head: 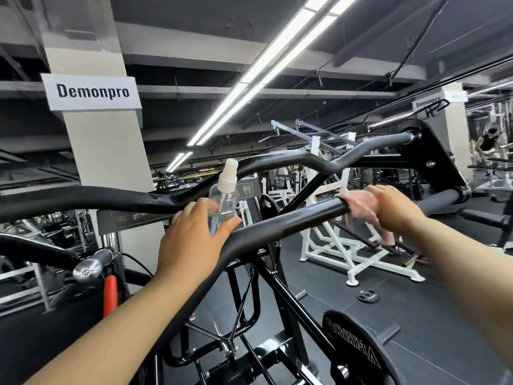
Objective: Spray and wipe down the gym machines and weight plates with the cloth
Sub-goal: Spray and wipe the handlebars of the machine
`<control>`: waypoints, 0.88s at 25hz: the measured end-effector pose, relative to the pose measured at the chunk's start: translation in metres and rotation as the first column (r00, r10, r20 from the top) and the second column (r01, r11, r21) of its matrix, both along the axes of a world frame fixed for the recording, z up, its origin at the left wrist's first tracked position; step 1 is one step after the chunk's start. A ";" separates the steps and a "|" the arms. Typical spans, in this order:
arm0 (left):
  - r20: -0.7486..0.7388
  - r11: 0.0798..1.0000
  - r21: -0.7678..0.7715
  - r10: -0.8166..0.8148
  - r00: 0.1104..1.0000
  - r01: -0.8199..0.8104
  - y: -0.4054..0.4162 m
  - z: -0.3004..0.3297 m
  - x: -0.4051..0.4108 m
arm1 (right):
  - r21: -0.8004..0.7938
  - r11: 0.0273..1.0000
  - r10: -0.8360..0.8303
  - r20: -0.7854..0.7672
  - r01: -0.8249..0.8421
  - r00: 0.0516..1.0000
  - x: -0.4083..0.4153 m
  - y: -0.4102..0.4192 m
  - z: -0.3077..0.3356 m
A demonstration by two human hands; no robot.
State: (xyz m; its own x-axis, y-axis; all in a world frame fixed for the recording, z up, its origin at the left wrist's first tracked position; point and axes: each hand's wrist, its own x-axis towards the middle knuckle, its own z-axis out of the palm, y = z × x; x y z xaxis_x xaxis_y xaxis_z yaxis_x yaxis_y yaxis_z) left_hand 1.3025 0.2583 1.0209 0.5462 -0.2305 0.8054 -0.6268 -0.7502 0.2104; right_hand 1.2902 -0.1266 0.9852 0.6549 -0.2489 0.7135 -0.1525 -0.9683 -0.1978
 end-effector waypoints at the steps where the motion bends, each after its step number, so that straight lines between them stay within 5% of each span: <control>1: 0.003 1.000 0.002 -0.002 1.000 0.002 0.000 0.001 0.001 | 0.013 1.000 -0.007 -0.014 0.007 1.000 0.000 -0.003 0.000; 7: 0.024 0.999 0.046 0.010 1.000 -0.012 -0.003 0.003 -0.002 | -0.120 0.989 -0.067 0.118 0.081 0.991 0.004 0.033 0.006; 16: 0.026 0.999 0.041 0.011 1.000 -0.012 -0.003 0.003 -0.002 | -0.147 0.980 0.150 0.119 -0.132 0.981 -0.001 0.087 0.008; 20: 0.024 0.999 0.033 0.006 1.000 -0.007 -0.003 0.003 -0.002 | -0.097 0.961 0.267 0.095 -0.258 0.959 0.000 0.098 0.006; 22: 0.005 1.000 0.008 -0.005 1.000 0.005 -0.002 0.002 -0.002 | 0.081 0.915 0.400 -0.060 -0.394 0.915 -0.013 0.092 0.019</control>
State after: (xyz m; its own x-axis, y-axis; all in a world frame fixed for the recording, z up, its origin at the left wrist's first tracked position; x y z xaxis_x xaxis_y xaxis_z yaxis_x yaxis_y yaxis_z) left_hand 1.3009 0.2563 1.0225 0.5411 -0.2396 0.8061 -0.6315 -0.7489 0.2012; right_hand 1.2777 -0.0350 1.0040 0.7596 -0.0024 0.6504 0.2252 -0.9372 -0.2665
